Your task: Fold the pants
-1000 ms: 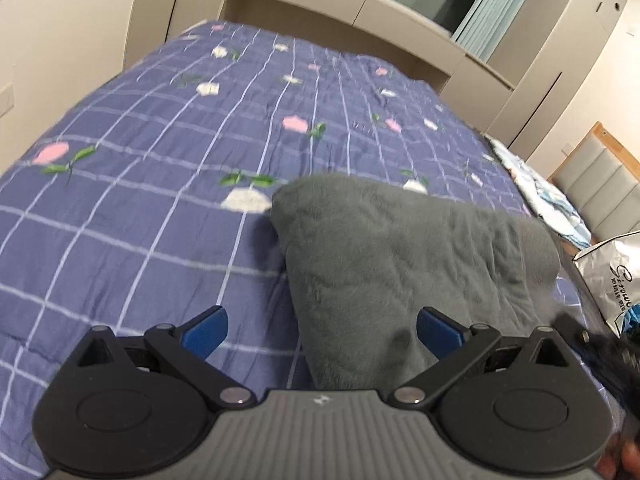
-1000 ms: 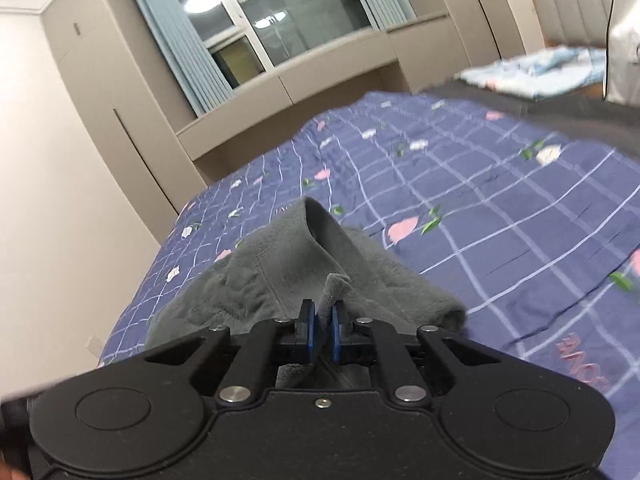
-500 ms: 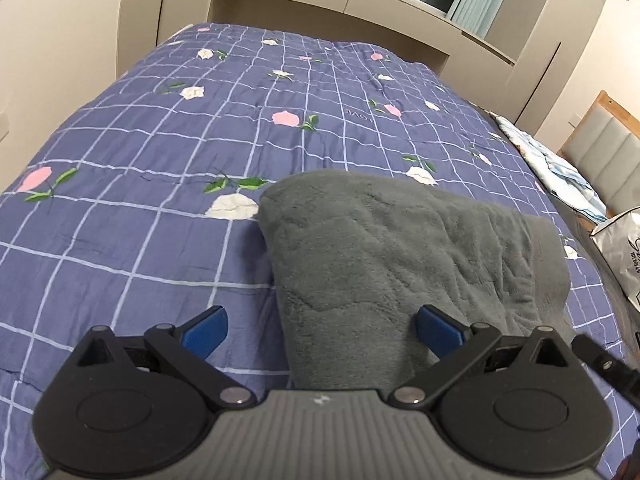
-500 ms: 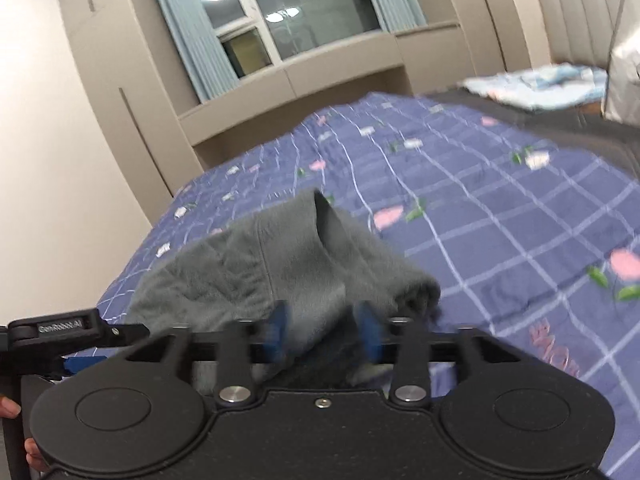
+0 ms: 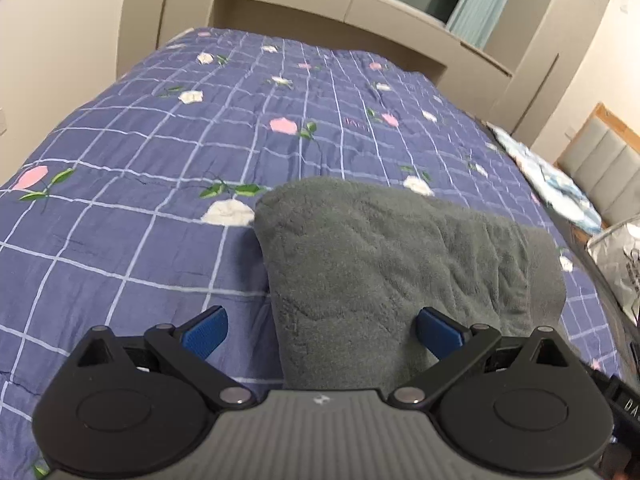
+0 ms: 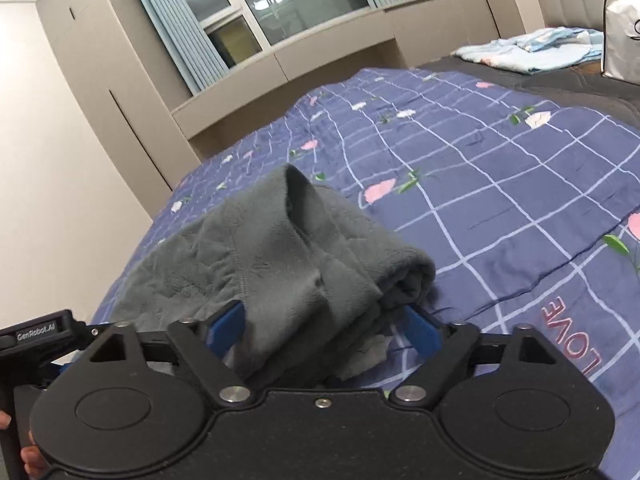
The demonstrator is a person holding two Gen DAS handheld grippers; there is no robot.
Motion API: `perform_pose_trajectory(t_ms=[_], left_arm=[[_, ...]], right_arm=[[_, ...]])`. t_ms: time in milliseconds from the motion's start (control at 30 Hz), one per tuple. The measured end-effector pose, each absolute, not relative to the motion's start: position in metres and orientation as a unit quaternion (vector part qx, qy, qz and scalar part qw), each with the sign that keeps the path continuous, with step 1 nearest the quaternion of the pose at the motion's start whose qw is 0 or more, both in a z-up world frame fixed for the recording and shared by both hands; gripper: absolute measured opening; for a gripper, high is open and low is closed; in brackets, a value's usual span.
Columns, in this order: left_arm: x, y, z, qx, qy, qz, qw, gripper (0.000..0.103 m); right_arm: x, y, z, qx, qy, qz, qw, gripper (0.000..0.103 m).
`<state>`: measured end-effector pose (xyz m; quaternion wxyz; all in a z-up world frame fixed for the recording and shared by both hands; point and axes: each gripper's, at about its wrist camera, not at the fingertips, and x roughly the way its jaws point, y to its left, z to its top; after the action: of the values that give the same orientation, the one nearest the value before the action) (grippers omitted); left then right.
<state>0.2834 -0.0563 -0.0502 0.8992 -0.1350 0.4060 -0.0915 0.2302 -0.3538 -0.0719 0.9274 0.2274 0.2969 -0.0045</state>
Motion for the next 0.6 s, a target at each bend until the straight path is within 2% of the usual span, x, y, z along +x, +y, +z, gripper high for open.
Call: perform_pose_trajectory(t_ms=[33,200,367,433,533,600], left_arm=[[0.282,-0.055,-0.049,-0.139,0.399,-0.086,0.902,0.103],[0.284,-0.051,-0.048,-0.142,0.394,-0.074,0.905,0.103],[0.286,-0.057,-0.053,-0.126,0.406,-0.072,0.902,0.102],[0.287,-0.060,-0.057,-0.121,0.410,-0.075,0.901,0.102],[0.291,-0.064,-0.063,-0.134,0.424,-0.086,0.892,0.102],[0.296,-0.067,-0.068,-0.161,0.443,-0.106,0.875,0.102]], right_arm=[[0.229,-0.351,-0.070,0.226,0.294,-0.004,0.929,0.072],[0.226,-0.342,-0.059,0.213,0.271,-0.007,0.939,0.051],[0.236,-0.347,-0.070,0.247,0.287,-0.003,0.926,0.056],[0.236,-0.342,-0.067,0.234,0.278,-0.008,0.932,0.037],[0.234,-0.338,-0.056,0.206,0.262,-0.008,0.943,0.026],[0.233,-0.341,-0.051,0.202,0.251,-0.001,0.947,0.023]])
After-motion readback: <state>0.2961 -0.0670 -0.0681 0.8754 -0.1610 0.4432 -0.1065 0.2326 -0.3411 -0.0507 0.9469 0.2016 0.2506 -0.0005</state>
